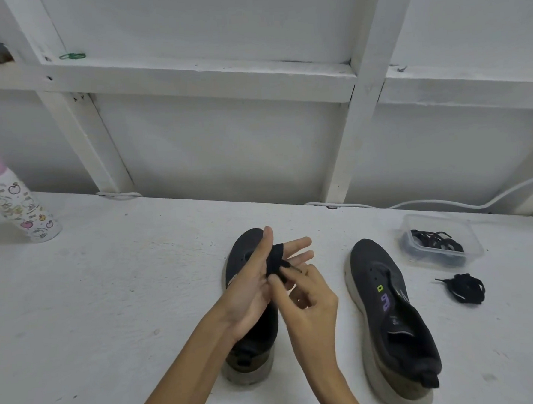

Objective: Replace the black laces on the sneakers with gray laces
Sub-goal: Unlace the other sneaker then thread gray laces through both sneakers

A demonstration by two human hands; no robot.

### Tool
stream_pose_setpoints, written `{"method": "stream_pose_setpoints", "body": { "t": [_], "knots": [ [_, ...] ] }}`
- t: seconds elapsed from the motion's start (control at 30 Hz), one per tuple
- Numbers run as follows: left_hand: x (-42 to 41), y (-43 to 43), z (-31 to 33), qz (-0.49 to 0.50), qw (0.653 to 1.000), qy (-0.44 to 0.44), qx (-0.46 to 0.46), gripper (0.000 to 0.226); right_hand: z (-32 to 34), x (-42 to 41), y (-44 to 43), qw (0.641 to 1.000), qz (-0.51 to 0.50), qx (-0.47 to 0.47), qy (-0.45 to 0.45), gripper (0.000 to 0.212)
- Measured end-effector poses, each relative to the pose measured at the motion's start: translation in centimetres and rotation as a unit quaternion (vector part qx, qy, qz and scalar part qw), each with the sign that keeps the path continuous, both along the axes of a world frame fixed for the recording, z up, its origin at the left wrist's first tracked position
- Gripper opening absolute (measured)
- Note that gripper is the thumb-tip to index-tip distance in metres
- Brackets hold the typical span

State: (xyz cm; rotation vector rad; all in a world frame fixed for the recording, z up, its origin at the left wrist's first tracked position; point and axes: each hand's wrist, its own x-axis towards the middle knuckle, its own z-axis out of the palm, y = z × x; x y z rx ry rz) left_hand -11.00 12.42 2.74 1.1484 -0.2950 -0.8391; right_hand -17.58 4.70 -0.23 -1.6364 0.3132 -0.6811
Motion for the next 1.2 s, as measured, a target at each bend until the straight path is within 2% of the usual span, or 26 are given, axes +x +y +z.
{"method": "stream_pose_setpoints", "body": {
  "t": [0.07,0.2,0.4,0.5,0.7,0.77,0.87,0.93,1.0,1.07,1.13,1.2],
  "knots": [
    [-0.1,-0.2,0.0,0.009,1.0,0.002,0.001,0.066,0.0,-0.1,0.2,1.0,0.007,-0.005,0.015,0.025],
    [-0.3,-0.2,0.0,0.003,1.0,0.023,-0.016,0.068,0.0,0.1,-0.6,0.999,0.021,0.034,0.026,0.015],
    [0.2,0.0,1.0,-0.024,0.999,0.028,0.011,0.082,0.7,0.1,-1.4,0.985,0.126,0.079,0.091,0.016],
    [0.1,-0.2,1.2,-0.026,0.999,0.037,0.008,0.08,0.6,0.2,-1.6,0.988,0.117,0.055,0.088,0.019],
    [-0.4,-1.0,1.4,0.003,1.0,0.021,0.005,0.063,0.2,-0.1,-1.7,0.997,0.056,-0.009,0.055,0.01],
    [-0.2,-1.1,1.5,0.028,0.999,0.033,-0.017,0.058,0.3,-0.6,-1.9,0.997,0.042,0.052,0.024,0.026],
    [-0.4,-1.2,1.7,0.055,0.992,0.082,-0.084,0.055,0.3,-0.9,-3.4,0.976,0.022,0.217,0.021,0.034],
    [-0.7,-1.3,1.9,0.048,0.989,0.095,-0.1,0.053,0.4,-0.8,-4.8,0.953,0.099,0.282,0.055,0.045],
    [-0.9,-1.3,1.9,0.038,0.99,0.099,-0.094,0.052,0.9,-0.8,-5.8,0.912,0.218,0.339,0.074,0.055],
    [-0.9,-1.1,1.9,0.021,0.993,0.093,-0.071,0.053,1.4,-0.9,-6.3,0.874,0.296,0.378,0.076,0.06],
    [-0.9,-0.9,1.9,-0.029,0.996,0.059,-0.052,0.063,1.6,-0.8,-6.7,0.866,0.332,0.364,0.082,0.044],
    [-1.0,-0.8,1.9,-0.09,0.995,0.021,-0.035,0.074,1.8,-0.8,-7.1,0.872,0.369,0.31,0.088,0.03]
  ]
}}
